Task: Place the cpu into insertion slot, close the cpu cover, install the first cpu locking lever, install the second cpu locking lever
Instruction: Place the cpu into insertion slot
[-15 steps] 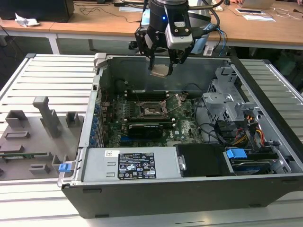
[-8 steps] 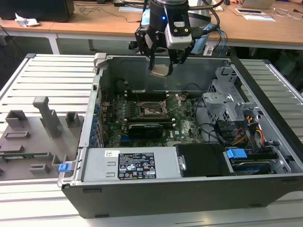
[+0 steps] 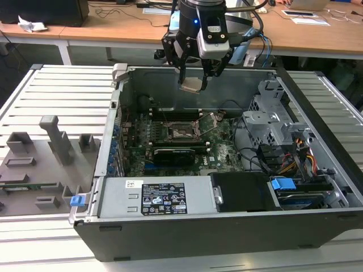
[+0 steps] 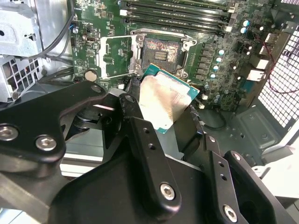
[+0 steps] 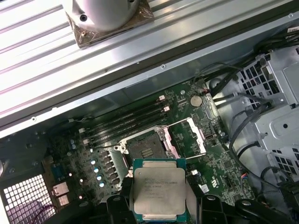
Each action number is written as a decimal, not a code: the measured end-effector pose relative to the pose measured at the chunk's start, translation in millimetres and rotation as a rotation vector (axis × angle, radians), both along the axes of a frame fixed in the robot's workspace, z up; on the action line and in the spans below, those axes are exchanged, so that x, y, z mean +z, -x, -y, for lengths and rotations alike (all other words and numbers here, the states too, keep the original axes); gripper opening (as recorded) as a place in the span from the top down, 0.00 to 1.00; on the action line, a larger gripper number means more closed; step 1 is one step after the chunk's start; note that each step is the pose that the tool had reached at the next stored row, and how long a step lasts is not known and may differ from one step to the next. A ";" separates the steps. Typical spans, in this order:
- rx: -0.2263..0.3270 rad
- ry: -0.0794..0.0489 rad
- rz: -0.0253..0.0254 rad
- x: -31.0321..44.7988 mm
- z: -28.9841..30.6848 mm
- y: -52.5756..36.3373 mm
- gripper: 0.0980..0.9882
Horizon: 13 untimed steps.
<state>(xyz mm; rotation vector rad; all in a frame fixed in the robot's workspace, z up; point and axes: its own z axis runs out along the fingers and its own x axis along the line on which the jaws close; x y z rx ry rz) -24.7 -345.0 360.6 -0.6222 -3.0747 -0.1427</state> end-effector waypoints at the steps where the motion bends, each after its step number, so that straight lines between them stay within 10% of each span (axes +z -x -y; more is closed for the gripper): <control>1: -0.002 0.000 0.0000 0.0 0.0 0.0 0.51; 13: -0.040 0.000 0.0000 0.0 0.0 0.0 0.51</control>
